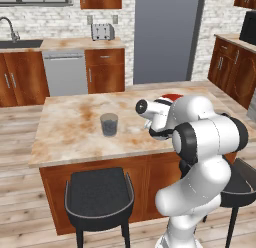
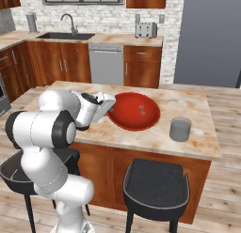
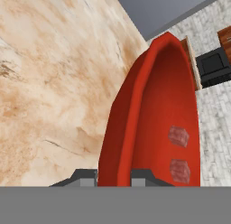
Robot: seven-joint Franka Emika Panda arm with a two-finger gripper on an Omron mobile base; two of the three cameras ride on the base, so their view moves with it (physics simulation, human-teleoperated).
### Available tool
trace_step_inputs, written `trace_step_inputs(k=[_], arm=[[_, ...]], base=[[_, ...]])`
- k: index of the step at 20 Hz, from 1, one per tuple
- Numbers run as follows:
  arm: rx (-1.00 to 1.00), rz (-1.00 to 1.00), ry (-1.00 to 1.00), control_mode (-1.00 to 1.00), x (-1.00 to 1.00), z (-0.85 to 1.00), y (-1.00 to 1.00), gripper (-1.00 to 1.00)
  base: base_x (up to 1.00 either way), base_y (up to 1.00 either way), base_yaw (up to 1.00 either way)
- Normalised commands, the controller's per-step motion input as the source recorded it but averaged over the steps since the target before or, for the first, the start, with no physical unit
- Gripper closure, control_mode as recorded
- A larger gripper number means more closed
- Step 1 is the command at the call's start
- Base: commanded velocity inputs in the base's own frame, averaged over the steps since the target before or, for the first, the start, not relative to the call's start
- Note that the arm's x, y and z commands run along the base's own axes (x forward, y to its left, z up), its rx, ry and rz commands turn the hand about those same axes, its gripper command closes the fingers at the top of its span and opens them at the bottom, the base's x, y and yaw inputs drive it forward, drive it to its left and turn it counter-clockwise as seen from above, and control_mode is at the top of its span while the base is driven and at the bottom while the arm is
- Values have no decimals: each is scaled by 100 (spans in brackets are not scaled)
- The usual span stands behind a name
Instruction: There are four ice cubes in the ice bowl. Place two ice cubes in each glass of water.
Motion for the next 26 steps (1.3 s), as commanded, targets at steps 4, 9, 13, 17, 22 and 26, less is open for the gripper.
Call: trace_step_inputs(k=[4, 9, 13, 17, 22, 26], arm=[[0, 0, 0, 100, 0, 0, 0, 100], [0, 0, 0, 100, 0, 0, 0, 100], [0, 0, 0, 100, 0, 0, 0, 100], [0, 0, 0, 100, 0, 0, 0, 100], [0, 0, 0, 100, 0, 0, 0, 100], [0, 0, 0, 100, 0, 0, 0, 100]], base=[[0, 0, 0], [0, 0, 0], [-62, -54, 0], [-57, -77, 5], [-28, -99, 42], [0, -100, 49]])
